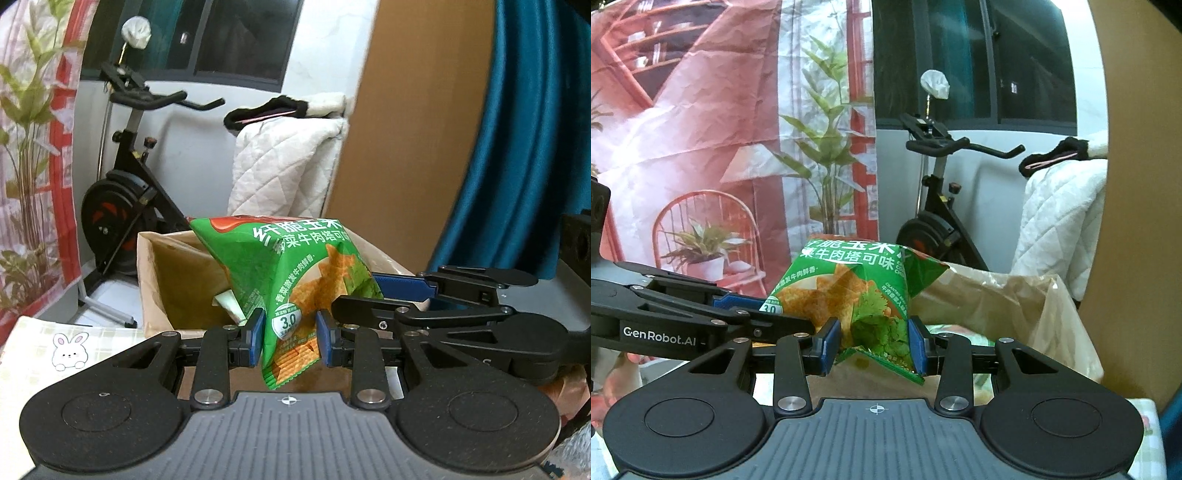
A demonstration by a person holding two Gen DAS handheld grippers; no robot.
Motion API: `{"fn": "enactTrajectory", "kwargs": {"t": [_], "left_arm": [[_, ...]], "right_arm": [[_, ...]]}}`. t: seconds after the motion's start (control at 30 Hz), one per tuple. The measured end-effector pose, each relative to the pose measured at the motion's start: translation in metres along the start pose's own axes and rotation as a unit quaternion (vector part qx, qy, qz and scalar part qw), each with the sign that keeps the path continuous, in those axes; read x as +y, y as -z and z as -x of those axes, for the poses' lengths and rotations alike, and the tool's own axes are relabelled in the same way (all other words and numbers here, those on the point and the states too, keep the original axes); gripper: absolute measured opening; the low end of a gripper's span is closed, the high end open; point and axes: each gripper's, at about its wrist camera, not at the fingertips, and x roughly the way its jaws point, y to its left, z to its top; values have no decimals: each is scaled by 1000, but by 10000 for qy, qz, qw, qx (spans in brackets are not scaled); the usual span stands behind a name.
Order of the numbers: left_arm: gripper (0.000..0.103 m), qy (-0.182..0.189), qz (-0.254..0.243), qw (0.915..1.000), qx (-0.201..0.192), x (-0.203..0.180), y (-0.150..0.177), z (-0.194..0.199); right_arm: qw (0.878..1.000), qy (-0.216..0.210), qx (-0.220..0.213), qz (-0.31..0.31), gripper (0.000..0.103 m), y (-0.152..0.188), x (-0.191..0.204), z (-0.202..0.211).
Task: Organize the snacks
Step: 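Carry the green chip bag over the box and open both tools, then return both tools from the box to the remaining snacks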
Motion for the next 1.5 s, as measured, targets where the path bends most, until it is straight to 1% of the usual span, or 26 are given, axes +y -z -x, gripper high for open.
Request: {"fn": "enactTrajectory", "kwargs": {"t": [0.27, 0.4, 0.43, 0.47, 0.5, 0.57, 0.67, 0.83, 0.97, 1.13, 1.37, 1.5], "left_arm": [[31, -40, 340, 9994, 54, 27, -13, -29], [32, -76, 488, 9987, 156, 38, -12, -44], [31, -78, 514, 9985, 194, 41, -11, -48], [33, -104, 510, 9984, 216, 42, -10, -51], [35, -201, 485, 9983, 241, 43, -8, -53], [50, -402, 419, 9980, 232, 44, -7, -52], [53, -338, 298, 9989, 145, 43, -6, -42], [54, -550, 23, 9984, 125, 35, -3, -24], [56, -595, 7, 9982, 90, 34, -2, -9], [59, -771, -48, 9970, 28, 29, 2, 14], [59, -930, -86, 9956, 96, 31, 20, 41], [59, -975, -47, 9951, 158, 36, 32, 53]], "right_arm": [[9999, 44, 58, 99, 37, -14, -16, -51], [9999, 63, 120, 29, 38, -14, -21, -76], [9998, 81, 160, 8, 40, -13, -23, -81], [9997, 103, 206, -19, 42, -11, -25, -87], [9995, 148, 265, -38, 42, -9, -26, -93], [9990, 221, 374, -60, 48, -3, -27, -99], [9990, 217, 366, -137, 50, 5, -28, -93], [9989, 212, 318, -255, 50, 14, -28, -74], [9989, 217, 249, -319, 51, 18, -22, -54], [9986, 207, 159, -457, 52, 24, -11, -30], [9983, 144, 6, -563, 53, 35, 7, -1], [9982, 101, 7, -595, 53, 46, 17, 9]]}}
